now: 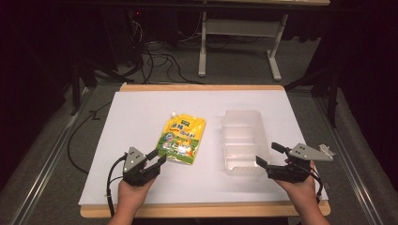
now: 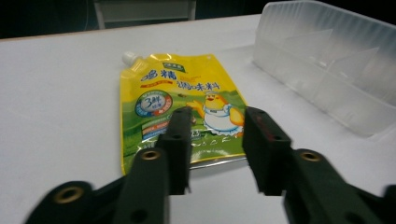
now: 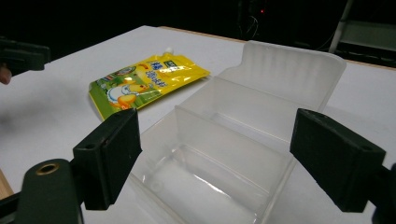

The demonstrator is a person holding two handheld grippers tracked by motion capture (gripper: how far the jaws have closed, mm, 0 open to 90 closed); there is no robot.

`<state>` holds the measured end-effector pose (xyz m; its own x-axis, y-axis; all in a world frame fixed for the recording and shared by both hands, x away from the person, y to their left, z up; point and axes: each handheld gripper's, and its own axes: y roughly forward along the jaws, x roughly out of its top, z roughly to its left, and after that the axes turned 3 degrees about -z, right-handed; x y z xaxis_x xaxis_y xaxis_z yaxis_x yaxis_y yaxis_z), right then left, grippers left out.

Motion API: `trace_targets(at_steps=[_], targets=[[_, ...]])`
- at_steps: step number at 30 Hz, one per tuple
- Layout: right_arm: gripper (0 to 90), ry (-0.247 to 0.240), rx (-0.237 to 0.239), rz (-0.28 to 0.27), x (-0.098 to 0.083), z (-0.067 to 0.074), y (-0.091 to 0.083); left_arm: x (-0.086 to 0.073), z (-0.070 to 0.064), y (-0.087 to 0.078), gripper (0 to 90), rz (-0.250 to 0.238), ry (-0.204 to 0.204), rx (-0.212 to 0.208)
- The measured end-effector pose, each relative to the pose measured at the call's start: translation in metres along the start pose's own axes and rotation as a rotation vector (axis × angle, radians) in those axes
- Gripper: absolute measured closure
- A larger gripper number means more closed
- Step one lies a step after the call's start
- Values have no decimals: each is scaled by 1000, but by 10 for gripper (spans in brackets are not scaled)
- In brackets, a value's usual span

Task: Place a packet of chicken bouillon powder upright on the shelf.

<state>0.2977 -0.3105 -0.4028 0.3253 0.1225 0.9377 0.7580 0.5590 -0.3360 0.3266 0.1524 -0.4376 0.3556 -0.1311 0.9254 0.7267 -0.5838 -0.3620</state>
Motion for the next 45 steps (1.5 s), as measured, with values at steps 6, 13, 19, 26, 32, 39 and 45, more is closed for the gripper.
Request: trace_targets(at_steps=[6,13,19,26,32,39,45], targets=[[185,3,-6,13,-1,1,0,-4,9,5,813,20,-38,17],[195,-16,-7,36,-4,4,4,-7,34,22,722,63,-112,80],[194,-24,-11,45,-5,3,7,-8,44,30,608,88,-151,83],[168,-19,-9,40,-6,1,7,-7,47,34,538,75,-159,77],[168,-17,-12,41,-6,2,7,-8,54,42,496,97,-181,67],[163,-15,-14,49,-7,2,8,-4,61,59,414,132,-210,49],[163,-17,-16,58,-8,3,9,-6,70,68,374,180,-266,22]])
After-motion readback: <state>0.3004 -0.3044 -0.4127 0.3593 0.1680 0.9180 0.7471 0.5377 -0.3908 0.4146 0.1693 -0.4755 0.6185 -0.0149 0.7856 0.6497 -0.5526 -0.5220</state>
